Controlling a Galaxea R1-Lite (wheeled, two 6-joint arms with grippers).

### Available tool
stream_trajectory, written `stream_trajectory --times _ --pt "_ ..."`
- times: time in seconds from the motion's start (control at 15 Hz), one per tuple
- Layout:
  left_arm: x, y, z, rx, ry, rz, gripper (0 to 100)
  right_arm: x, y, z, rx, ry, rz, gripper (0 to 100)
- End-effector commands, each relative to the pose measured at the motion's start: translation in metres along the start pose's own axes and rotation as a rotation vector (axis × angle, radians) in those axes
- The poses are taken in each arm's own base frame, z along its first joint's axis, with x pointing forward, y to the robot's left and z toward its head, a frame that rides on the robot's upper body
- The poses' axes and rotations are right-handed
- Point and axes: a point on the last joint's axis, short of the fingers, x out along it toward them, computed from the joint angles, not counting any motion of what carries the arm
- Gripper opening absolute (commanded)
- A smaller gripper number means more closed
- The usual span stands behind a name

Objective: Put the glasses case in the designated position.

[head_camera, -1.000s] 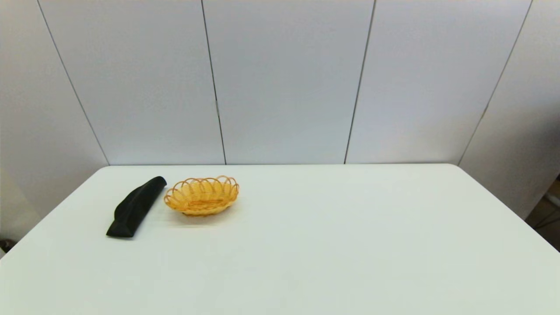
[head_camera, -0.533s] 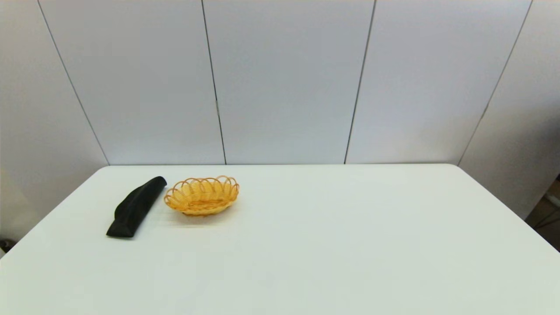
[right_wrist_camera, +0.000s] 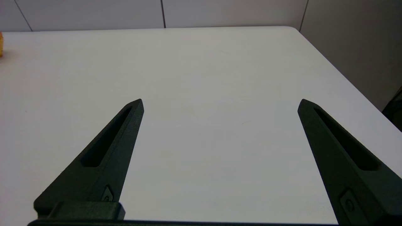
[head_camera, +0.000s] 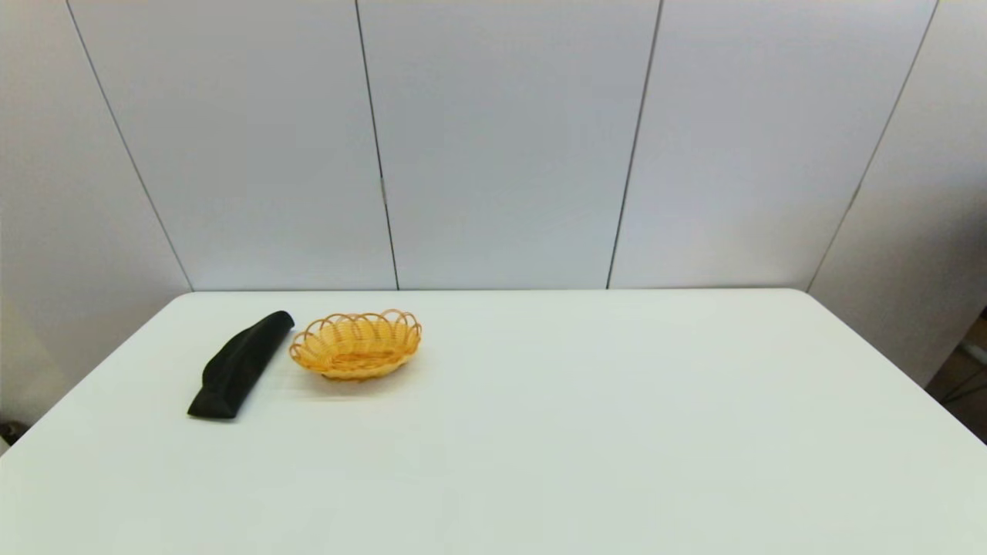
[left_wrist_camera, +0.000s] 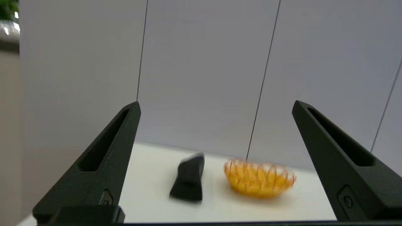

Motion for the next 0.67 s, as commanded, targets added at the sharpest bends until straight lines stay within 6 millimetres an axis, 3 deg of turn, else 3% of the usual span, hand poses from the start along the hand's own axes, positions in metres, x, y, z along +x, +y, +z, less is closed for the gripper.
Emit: stream_trajectory --times 0.07,0.47,0.67 --pt "-0.003 0.003 -0.027 0.034 0.256 0.029 100 0.0 0.0 0.0 0.0 0.0 -0.001 100" --pt "-0.013 0.005 -0.05 0.083 0.508 -0.026 100 0.0 0.0 0.0 0.0 0.0 -0.001 100" --pt "-0.013 0.005 -0.05 0.122 0.508 -0.042 100 0.0 0.0 0.0 0.0 0.0 -0.001 100"
